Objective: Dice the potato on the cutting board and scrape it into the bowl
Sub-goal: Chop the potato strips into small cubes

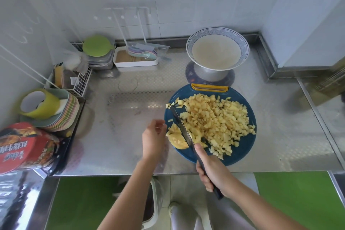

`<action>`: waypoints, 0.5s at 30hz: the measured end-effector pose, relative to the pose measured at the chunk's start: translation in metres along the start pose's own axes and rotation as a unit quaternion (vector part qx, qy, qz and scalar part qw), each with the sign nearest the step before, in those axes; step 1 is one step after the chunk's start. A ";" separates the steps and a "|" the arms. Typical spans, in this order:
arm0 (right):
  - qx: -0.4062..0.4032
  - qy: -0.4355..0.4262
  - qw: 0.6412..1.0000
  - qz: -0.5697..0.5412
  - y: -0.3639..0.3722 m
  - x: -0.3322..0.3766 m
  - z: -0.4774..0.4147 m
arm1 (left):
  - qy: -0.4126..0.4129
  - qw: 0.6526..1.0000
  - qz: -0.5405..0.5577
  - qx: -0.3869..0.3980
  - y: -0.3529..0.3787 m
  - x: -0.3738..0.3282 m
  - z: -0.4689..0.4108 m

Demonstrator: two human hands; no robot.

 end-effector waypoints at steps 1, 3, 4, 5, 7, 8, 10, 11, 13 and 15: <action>-0.005 0.005 1.000 0.004 0.004 -0.004 0.001 | -0.004 1.000 0.003 -0.016 0.006 0.003 0.011; -0.018 0.015 1.000 0.017 0.009 -0.011 0.001 | 0.005 0.999 -0.002 -0.043 0.022 0.007 0.030; -0.024 0.019 0.999 0.020 0.010 -0.012 0.001 | 0.015 0.998 -0.009 -0.058 0.030 0.006 0.037; -0.029 0.023 0.999 0.022 0.011 -0.013 0.001 | 0.024 0.997 -0.014 -0.073 0.037 0.005 0.042; -0.042 0.027 0.998 0.027 0.012 -0.013 0.001 | 0.028 0.994 -0.024 -0.099 0.047 0.005 0.045; -0.049 0.027 0.998 0.030 0.012 -0.013 0.001 | 0.026 0.993 -0.026 -0.113 0.050 0.006 0.044; -0.061 0.029 0.997 0.041 0.012 -0.012 0.000 | 0.030 0.988 -0.031 -0.146 0.053 0.008 0.041; -0.064 0.032 0.996 0.046 0.012 -0.012 0.000 | 0.040 0.986 -0.039 -0.159 0.053 0.009 0.041; -0.065 0.038 0.996 0.050 0.013 -0.012 0.000 | 0.057 0.982 -0.055 -0.170 0.053 0.009 0.040; -0.062 0.047 0.996 0.046 0.012 -0.009 0.000 | 0.058 0.982 -0.066 -0.170 0.056 0.012 0.039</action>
Point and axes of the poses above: each hand's wrist, its own z-axis away from the middle knuckle, its own y-axis out of the palm, x = y × z, the point moved 5 cm from there along -z, towards the middle knuckle, and after that the axes turned 8 degrees about y, right-handed, at the moved point
